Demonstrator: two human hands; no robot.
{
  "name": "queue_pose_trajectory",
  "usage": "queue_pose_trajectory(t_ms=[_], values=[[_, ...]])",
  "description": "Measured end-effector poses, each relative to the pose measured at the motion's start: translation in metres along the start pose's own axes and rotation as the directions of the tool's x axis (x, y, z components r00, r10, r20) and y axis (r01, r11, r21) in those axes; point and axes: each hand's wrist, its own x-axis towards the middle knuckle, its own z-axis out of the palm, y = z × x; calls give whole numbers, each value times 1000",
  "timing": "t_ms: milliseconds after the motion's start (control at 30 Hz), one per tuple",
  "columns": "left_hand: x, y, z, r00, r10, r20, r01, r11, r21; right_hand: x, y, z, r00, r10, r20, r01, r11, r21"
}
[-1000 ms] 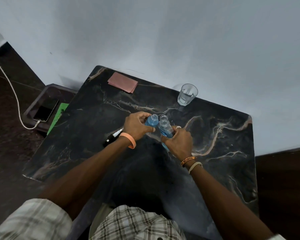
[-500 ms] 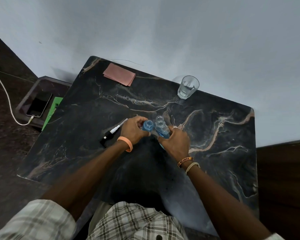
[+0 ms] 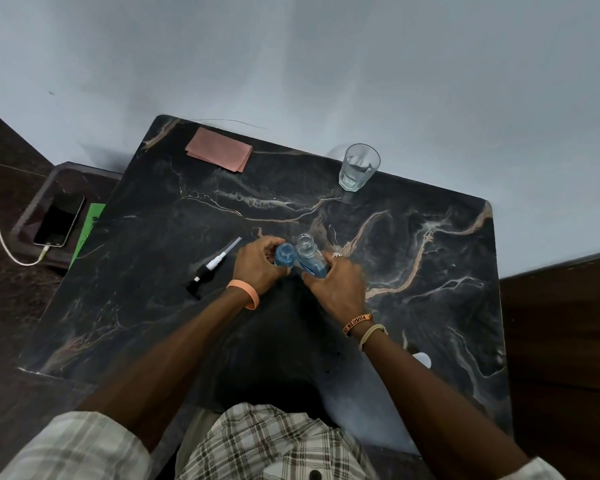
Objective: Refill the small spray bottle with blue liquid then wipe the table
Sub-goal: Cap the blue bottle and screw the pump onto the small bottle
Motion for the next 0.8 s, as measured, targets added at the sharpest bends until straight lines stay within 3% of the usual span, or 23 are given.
queue_pose_trajectory(t_ms=[233,300,400,467,533,600,800], values=[[-9,14,-5,996,88,10,-89,992,85,-7,12,-12,996,73,-57,-62,982,177],[-16,26,-10,967,237,-94,-223,965,139,-8,20,-20,988,124,-96,-93,956,280],[-25,61,-5,850,501,-165,-456,855,247,-8,37,-41,963,223,-150,-128,872,472],[-23,90,13,863,502,-61,-485,856,180,-7,48,-58,937,278,-214,-121,830,545],[-22,120,41,902,408,139,-419,907,53,-5,63,-75,894,351,-279,-133,802,582],[-21,144,75,886,354,298,-367,930,-16,-5,81,-91,839,426,-337,-159,786,597],[-14,187,161,821,314,477,-320,945,-72,-14,132,-120,700,559,-445,-262,780,569]])
